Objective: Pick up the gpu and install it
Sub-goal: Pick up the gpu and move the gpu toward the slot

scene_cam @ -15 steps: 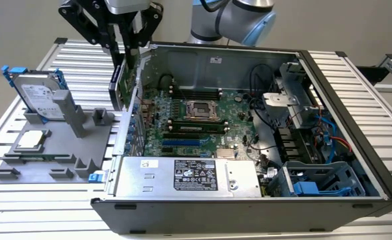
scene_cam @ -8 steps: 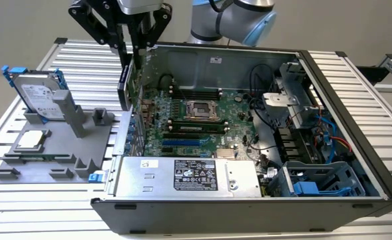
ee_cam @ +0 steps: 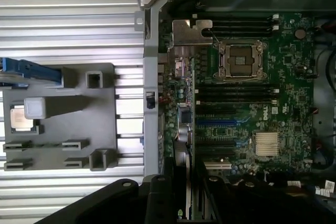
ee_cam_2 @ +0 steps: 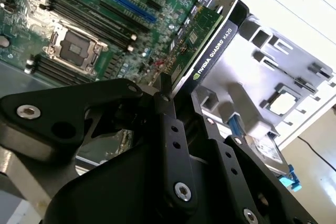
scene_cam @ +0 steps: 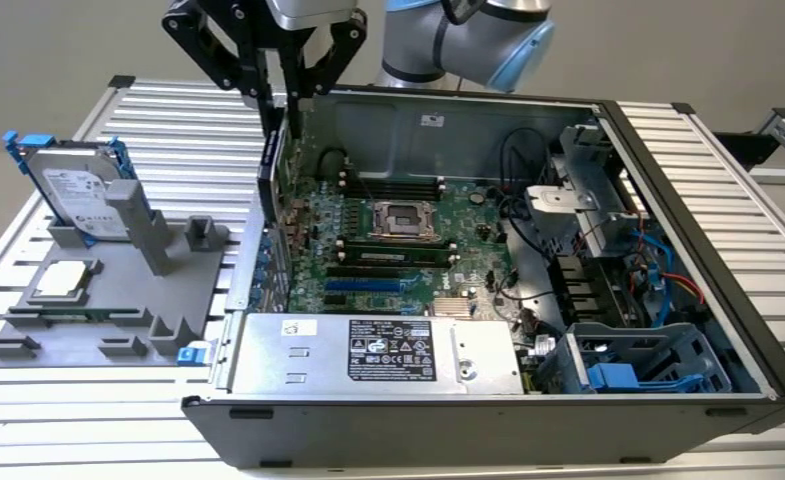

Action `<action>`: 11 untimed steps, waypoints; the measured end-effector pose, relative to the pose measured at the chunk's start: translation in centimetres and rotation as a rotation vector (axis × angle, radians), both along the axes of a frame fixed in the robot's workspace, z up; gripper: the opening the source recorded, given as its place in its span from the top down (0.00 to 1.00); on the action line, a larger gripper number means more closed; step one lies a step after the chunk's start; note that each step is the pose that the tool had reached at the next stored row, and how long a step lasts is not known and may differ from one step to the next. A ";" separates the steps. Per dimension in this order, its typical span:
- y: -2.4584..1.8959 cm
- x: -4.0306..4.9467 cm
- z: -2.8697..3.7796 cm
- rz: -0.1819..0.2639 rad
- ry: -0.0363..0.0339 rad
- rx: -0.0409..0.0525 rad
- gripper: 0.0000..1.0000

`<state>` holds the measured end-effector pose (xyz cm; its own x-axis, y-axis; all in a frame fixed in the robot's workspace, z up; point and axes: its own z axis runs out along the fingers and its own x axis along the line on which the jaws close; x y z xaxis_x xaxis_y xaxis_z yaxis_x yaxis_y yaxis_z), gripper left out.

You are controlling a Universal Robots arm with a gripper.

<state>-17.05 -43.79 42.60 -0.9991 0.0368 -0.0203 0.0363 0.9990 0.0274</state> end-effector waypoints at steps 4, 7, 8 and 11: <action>0.02 0.75 0.00 0.000 0.0000 0.0000 1.00; 0.03 1.28 0.00 0.000 0.0001 -0.0001 1.00; 0.04 1.45 0.00 0.000 0.0000 0.0000 1.00; 0.05 1.97 0.00 0.000 0.0000 0.0000 1.00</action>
<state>-15.08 -43.75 42.60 -0.9991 0.0368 -0.0203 0.0363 0.9990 0.0274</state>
